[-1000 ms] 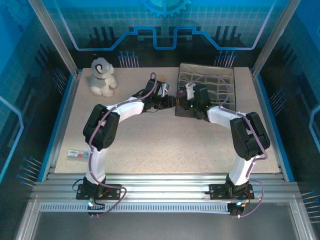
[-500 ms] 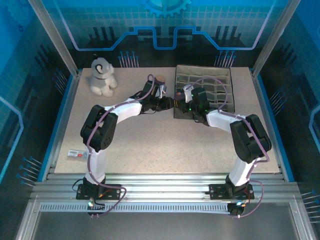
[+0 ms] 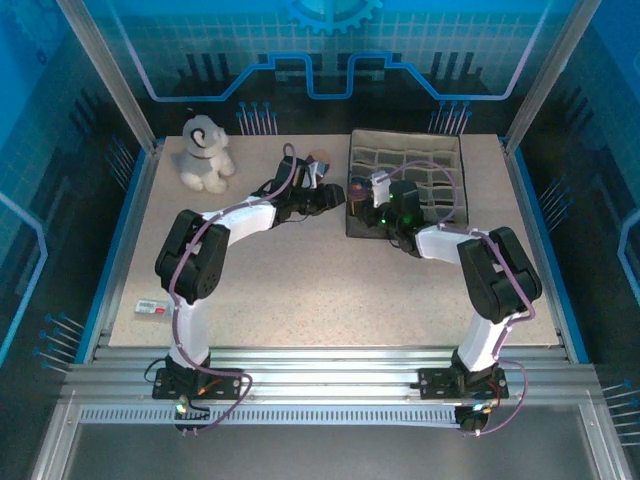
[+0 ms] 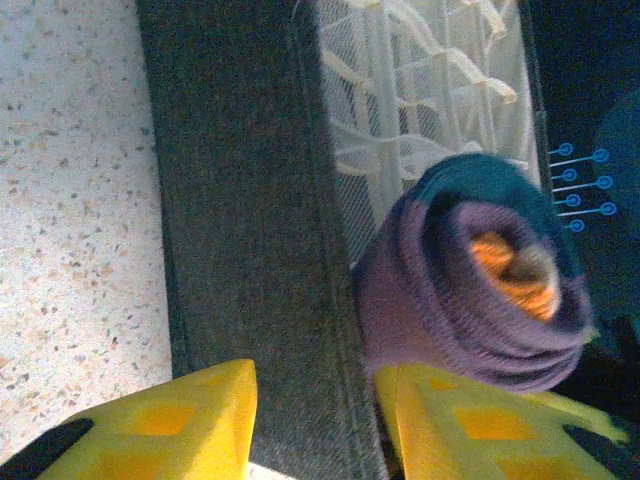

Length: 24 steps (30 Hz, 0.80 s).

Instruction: Roll the socks

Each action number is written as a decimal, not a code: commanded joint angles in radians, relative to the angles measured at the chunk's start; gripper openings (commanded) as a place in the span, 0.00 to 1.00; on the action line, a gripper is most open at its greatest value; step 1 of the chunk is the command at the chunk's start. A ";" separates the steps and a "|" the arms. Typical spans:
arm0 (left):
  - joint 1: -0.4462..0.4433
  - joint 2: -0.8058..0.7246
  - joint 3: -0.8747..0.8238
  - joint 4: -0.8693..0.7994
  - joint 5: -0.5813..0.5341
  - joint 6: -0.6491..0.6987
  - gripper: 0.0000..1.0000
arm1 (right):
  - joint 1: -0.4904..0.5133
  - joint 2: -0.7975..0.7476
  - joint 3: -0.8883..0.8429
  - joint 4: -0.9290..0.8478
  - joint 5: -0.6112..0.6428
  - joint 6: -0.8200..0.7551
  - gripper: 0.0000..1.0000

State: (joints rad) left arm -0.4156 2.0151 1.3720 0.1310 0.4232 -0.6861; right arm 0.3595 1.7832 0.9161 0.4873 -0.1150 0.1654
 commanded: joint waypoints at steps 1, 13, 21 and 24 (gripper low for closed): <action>0.005 -0.027 0.048 0.024 0.034 -0.029 0.41 | -0.001 -0.003 -0.031 -0.030 -0.025 0.025 0.20; -0.031 0.103 0.317 -0.199 0.027 0.045 0.41 | -0.001 0.010 -0.087 0.007 -0.079 -0.024 0.26; -0.085 0.186 0.441 -0.448 -0.018 0.181 0.39 | -0.009 0.009 -0.057 -0.003 -0.100 -0.030 0.31; -0.092 0.189 0.423 -0.455 -0.019 0.190 0.34 | -0.011 0.003 -0.048 -0.009 -0.105 -0.028 0.37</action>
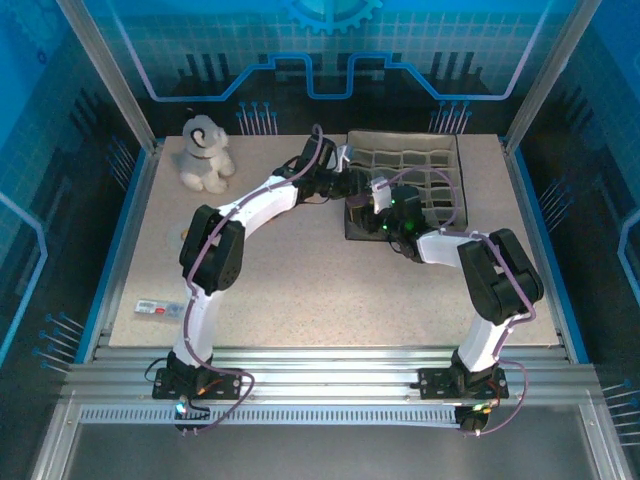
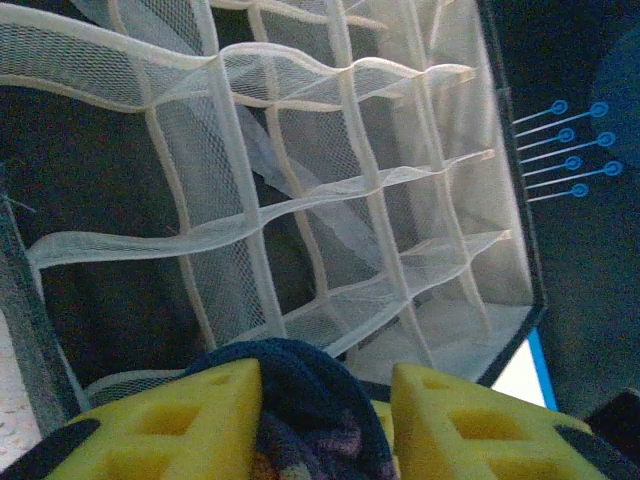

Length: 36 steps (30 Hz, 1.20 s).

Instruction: Roll the socks

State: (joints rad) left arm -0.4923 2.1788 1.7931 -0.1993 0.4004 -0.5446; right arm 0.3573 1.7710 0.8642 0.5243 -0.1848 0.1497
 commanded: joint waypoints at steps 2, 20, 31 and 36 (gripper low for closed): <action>-0.018 0.019 -0.013 -0.118 0.002 0.056 0.31 | -0.013 0.009 0.008 -0.051 -0.045 -0.003 0.43; -0.020 -0.004 -0.023 -0.145 0.002 0.106 0.26 | -0.072 -0.104 0.121 -0.249 -0.121 0.088 0.66; -0.024 -0.030 -0.032 -0.150 0.010 0.125 0.26 | -0.124 -0.187 0.119 -0.345 -0.157 0.112 0.67; -0.040 -0.039 -0.009 -0.197 0.003 0.164 0.27 | -0.159 -0.257 0.093 -0.370 -0.114 0.139 0.67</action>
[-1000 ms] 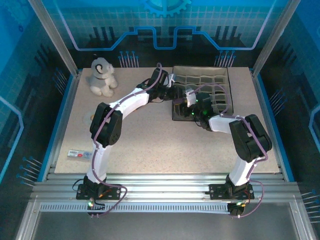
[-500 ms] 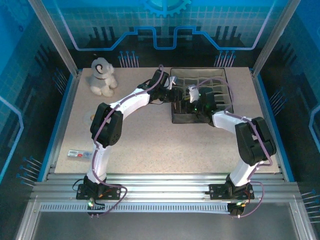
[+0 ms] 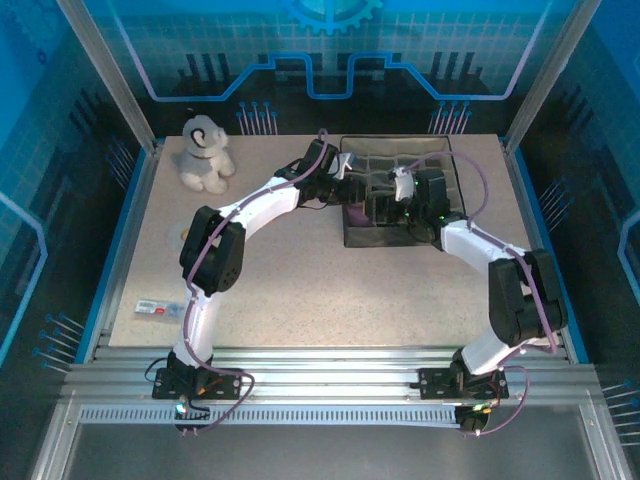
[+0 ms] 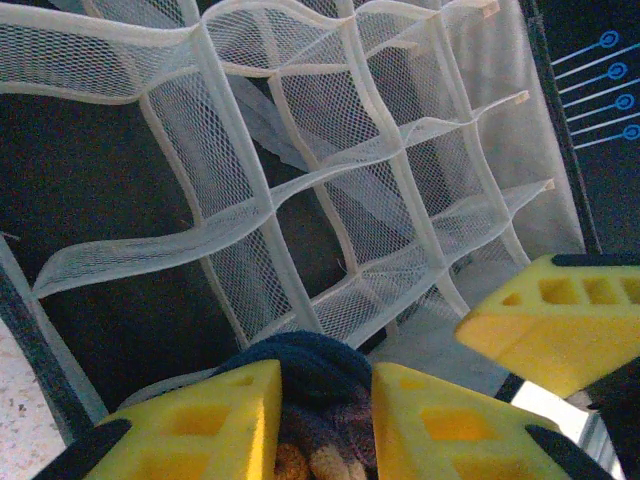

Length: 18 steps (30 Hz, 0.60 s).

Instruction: Roll the socks

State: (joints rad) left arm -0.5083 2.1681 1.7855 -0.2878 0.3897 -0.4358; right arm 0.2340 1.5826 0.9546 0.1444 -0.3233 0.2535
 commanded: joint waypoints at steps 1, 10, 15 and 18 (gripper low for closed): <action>-0.029 -0.029 -0.001 -0.118 0.009 0.064 0.27 | -0.046 -0.085 -0.004 0.002 0.036 0.040 0.67; -0.090 -0.043 -0.017 -0.185 -0.078 0.132 0.26 | -0.079 -0.168 0.008 -0.205 0.141 0.025 0.65; -0.092 -0.087 -0.019 -0.188 -0.104 0.141 0.28 | -0.079 -0.203 0.001 -0.238 0.145 0.013 0.65; -0.090 -0.121 0.003 -0.213 -0.125 0.172 0.31 | -0.076 -0.220 0.008 -0.270 0.154 0.015 0.65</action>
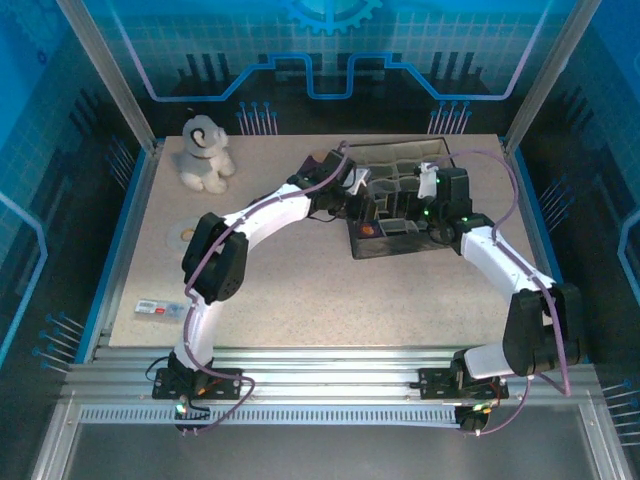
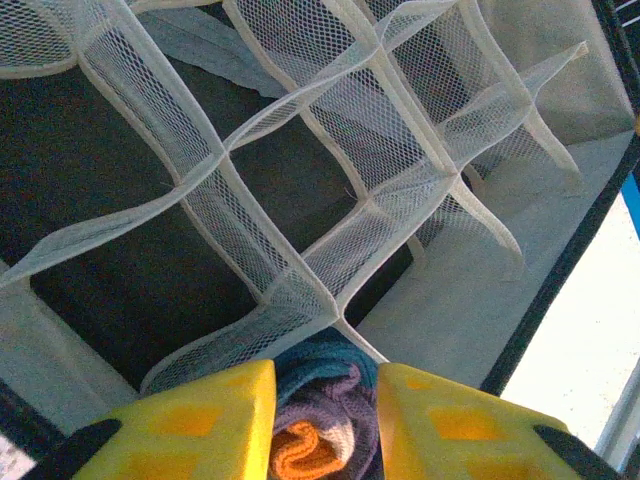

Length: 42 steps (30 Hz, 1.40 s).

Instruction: Roll the socks

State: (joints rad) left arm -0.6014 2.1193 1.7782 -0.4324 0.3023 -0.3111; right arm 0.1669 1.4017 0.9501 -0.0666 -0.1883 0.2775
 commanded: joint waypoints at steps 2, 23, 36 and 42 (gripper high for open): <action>0.005 -0.100 0.022 -0.086 -0.060 0.069 0.34 | 0.002 -0.051 0.020 -0.084 0.035 -0.008 0.64; 0.418 -0.108 -0.024 -0.256 -0.171 0.162 0.38 | 0.545 0.338 0.300 -0.216 0.285 0.099 0.59; 0.520 0.183 0.206 -0.329 -0.166 0.185 0.32 | 0.432 0.602 0.451 -0.329 0.289 0.005 0.59; 0.522 0.199 0.191 -0.341 -0.163 0.163 0.27 | 0.324 0.614 0.445 -0.341 0.307 -0.045 0.58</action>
State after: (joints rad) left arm -0.0849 2.3188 1.9575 -0.7361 0.1341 -0.1478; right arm 0.5293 1.9995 1.3712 -0.3706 0.0948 0.2741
